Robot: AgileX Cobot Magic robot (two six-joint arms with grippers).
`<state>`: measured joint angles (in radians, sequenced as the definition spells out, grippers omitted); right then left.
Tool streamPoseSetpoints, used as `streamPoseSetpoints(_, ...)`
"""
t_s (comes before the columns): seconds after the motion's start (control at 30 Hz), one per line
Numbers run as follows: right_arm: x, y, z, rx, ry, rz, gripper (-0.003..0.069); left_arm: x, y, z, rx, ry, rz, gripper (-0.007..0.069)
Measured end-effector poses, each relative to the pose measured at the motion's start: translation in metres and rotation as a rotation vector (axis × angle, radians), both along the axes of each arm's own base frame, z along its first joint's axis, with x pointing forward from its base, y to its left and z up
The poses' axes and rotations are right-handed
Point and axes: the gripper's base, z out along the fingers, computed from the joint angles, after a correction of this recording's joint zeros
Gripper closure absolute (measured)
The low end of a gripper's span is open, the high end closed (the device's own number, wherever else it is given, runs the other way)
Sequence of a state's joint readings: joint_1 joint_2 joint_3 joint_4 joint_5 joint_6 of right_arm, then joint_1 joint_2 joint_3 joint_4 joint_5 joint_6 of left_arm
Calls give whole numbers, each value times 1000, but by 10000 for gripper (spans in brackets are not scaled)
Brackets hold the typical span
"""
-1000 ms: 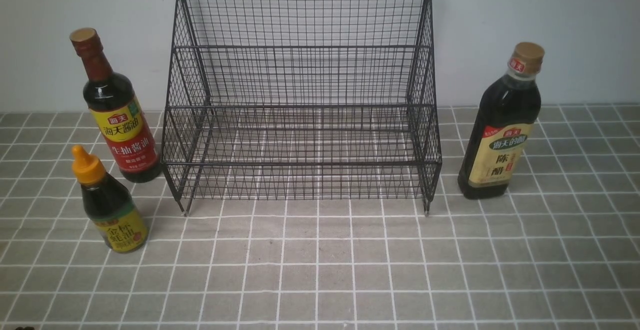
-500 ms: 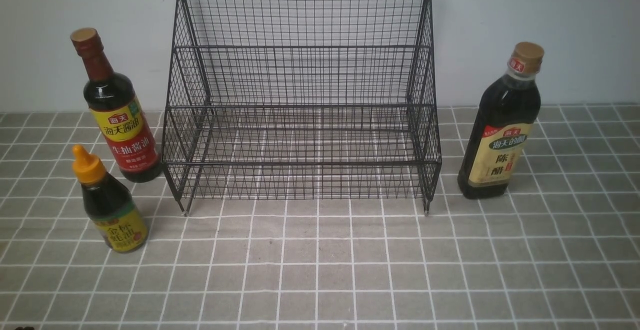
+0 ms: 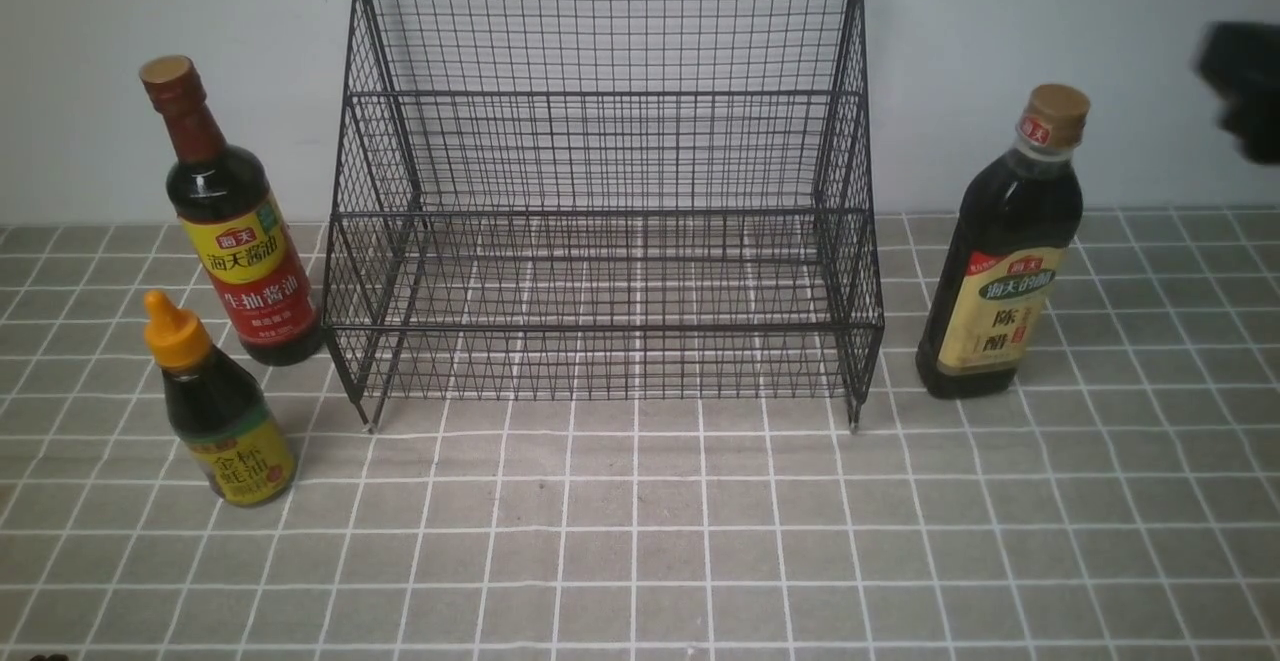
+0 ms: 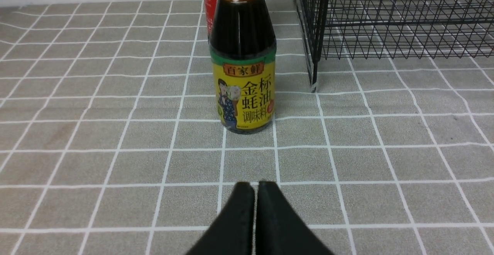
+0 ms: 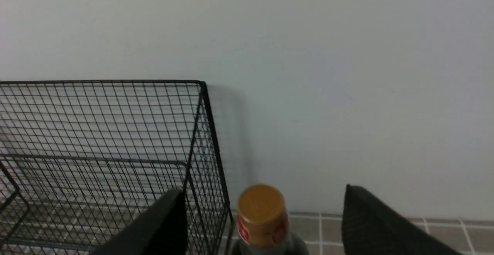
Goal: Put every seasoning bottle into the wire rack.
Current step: Use the right arm to grab the condiment bottle closest to it, then use the right arm to put the condiment bottle back on the shelf
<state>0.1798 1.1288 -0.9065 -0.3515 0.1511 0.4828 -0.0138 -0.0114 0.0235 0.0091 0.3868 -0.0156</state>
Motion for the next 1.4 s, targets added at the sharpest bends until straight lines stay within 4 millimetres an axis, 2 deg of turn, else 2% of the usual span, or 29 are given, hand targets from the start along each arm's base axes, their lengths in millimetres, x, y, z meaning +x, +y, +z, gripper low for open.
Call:
streamPoseSetpoints(0.03,2,1,-1,0,2,2,147,0,0,0,0,0,0,631)
streamPoseSetpoints(0.1,28,8,-9,-1,-1,28,98,0,0,0,0,0,0,631)
streamPoseSetpoints(0.17,41,11,-16,-1,10,36,83,0,0,0,0,0,0,631)
streamPoseSetpoints(0.23,65,16,-32,-6,50,45,75,0,0,0,0,0,0,631)
streamPoseSetpoints(0.37,90,21,-56,-19,104,54,74,0,0,0,0,0,0,631)
streamPoseSetpoints(0.53,109,23,-89,-50,204,51,72,0,0,0,0,0,0,631)
streamPoseSetpoints(0.63,112,21,-98,-74,243,42,106,0,0,0,0,0,0,631)
streamPoseSetpoints(0.67,112,20,-100,-88,250,43,134,0,0,0,0,0,0,631)
streamPoseSetpoints(0.7,112,20,-99,-107,245,51,205,0,0,0,0,0,0,631)
streamPoseSetpoints(0.77,112,21,-97,-132,227,64,277,0,0,0,0,0,0,631)
streamPoseSetpoints(0.8,110,20,-90,-169,207,73,350,0,0,0,0,0,0,631)
streamPoseSetpoints(0.9,103,17,-84,-213,214,65,340,0,0,0,0,0,0,631)
streamPoseSetpoints(1.03,76,7,-45,-273,150,25,343,0,0,0,0,0,0,631)
streamPoseSetpoints(1.2,41,3,9,-205,-41,20,344,0,0,0,0,0,0,631)
streamPoseSetpoints(1.23,28,3,24,-174,-101,23,344,0,0,0,0,0,0,631)
streamPoseSetpoints(1.33,7,7,45,-102,-175,45,344,0,0,0,0,0,0,631)
streamPoseSetpoints(1.4,2,15,49,-59,-182,72,344,0,0,0,0,0,0,631)
